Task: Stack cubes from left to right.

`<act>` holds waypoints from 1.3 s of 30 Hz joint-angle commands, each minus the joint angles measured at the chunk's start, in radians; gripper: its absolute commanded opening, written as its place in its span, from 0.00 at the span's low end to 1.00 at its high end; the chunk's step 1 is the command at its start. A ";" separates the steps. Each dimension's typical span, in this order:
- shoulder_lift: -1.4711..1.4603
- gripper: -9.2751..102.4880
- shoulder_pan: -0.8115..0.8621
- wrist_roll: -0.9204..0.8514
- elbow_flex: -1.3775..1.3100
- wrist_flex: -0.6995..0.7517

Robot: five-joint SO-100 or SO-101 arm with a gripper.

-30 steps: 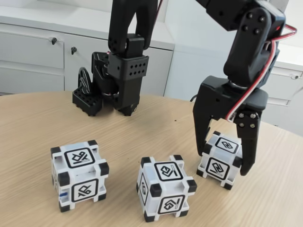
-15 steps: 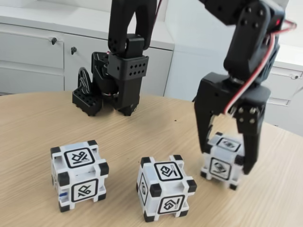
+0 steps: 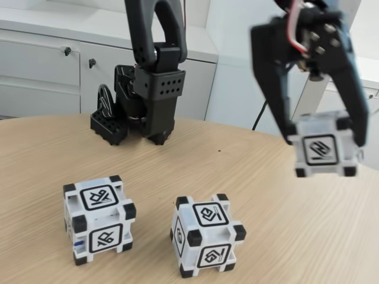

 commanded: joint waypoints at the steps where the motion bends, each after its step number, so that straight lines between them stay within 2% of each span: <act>1: 0.110 0.22 0.063 0.002 0.008 0.023; 9: 0.198 0.22 0.255 0.006 0.043 0.012; 17: 0.187 0.22 0.273 -0.046 0.043 0.023; 24: 0.196 0.22 0.334 -0.006 0.043 0.021; 39: 0.179 0.22 0.583 -0.066 0.044 0.025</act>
